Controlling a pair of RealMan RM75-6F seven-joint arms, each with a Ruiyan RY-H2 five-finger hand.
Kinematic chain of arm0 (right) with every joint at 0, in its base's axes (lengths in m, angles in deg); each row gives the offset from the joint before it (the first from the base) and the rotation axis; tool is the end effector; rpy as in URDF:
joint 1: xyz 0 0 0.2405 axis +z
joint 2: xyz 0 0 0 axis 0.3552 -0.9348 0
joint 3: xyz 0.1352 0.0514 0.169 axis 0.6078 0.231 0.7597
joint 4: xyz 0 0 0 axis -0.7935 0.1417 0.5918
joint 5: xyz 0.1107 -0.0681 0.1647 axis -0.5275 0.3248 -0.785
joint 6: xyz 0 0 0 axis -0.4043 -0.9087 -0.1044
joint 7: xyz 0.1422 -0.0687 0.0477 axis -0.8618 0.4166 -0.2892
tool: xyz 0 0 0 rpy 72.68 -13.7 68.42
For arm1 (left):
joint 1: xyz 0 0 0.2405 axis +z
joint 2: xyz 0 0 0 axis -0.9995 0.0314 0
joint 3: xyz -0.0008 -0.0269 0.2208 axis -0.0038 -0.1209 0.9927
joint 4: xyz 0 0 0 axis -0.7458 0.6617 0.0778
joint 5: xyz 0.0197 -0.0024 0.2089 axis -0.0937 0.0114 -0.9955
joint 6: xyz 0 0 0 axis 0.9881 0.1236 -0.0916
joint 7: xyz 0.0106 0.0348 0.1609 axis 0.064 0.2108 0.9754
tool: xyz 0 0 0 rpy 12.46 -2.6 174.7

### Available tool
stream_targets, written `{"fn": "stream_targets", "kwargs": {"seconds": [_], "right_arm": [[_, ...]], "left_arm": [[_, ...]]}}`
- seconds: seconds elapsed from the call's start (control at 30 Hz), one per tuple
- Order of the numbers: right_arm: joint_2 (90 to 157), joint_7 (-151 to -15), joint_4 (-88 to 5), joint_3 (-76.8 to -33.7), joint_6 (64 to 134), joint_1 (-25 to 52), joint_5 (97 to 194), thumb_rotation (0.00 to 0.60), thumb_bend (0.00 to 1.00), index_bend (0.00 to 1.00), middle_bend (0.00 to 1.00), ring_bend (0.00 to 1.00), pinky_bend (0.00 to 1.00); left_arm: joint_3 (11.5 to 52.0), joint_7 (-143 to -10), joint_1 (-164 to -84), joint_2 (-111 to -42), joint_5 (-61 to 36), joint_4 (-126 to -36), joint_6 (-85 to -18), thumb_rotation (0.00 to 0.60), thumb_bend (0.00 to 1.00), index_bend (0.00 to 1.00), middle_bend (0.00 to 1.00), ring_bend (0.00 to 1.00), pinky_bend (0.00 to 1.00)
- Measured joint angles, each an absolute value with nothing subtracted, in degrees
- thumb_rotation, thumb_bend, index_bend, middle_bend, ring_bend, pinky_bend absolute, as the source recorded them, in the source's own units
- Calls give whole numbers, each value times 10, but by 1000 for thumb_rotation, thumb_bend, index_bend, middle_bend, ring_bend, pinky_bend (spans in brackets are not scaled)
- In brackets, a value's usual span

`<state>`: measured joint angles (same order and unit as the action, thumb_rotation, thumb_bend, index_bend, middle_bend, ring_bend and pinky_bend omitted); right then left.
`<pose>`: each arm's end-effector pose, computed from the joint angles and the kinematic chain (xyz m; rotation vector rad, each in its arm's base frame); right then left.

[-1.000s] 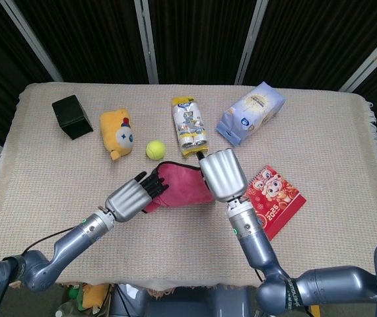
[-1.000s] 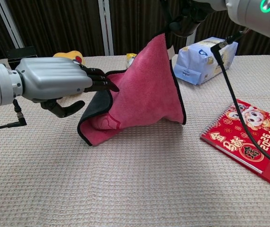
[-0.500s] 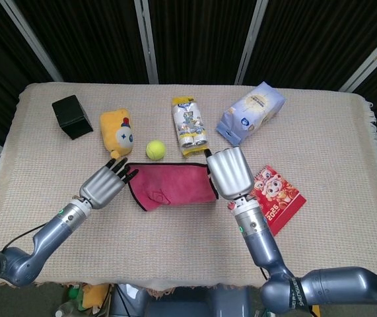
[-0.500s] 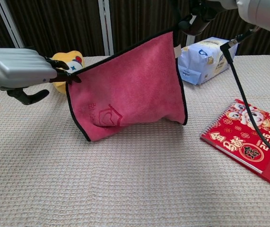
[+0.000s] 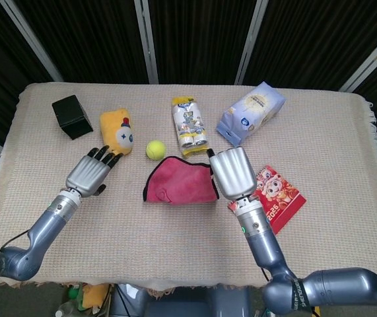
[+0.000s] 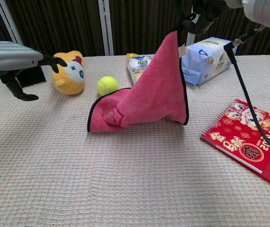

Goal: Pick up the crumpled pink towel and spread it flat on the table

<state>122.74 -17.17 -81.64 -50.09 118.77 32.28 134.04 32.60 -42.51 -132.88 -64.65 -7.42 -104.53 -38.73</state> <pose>0.0034 -0.3122 0.0657 1.6705 -0.3910 0.9011 -0.1405 0.3459 0.0367 -1.9474 -0.7039 -0.6234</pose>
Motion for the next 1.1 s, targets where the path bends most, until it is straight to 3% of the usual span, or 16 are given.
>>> {"fn": "stream_targets", "kwargs": {"seconds": [0.27, 0.5, 0.7, 1.1], "right_arm": [[1222, -174, -830, -507, 1183, 322, 1354, 600, 585, 651, 1000, 1000, 972], [1207, -178, -856, -511, 1179, 321, 1379, 600, 586, 651, 1000, 1000, 972], [1192, -176, -885, -517, 1174, 319, 1403, 600, 591, 651, 1000, 1000, 972], [1182, -172, -918, -528, 1166, 316, 1428, 600, 596, 652, 1000, 1000, 972]], "left_arm": [[271, -546, -1307, -699, -18, -1054, -435, 600, 272, 97, 113, 0, 135], [256, -534, -1323, -733, 8, -1038, -455, 600, 272, 147, 117, 0, 135], [243, -525, -1339, -750, 33, -1025, -458, 600, 272, 259, 111, 0, 135], [213, -487, -1399, -780, 100, -998, -444, 600, 272, 300, 87, 0, 125]]}}
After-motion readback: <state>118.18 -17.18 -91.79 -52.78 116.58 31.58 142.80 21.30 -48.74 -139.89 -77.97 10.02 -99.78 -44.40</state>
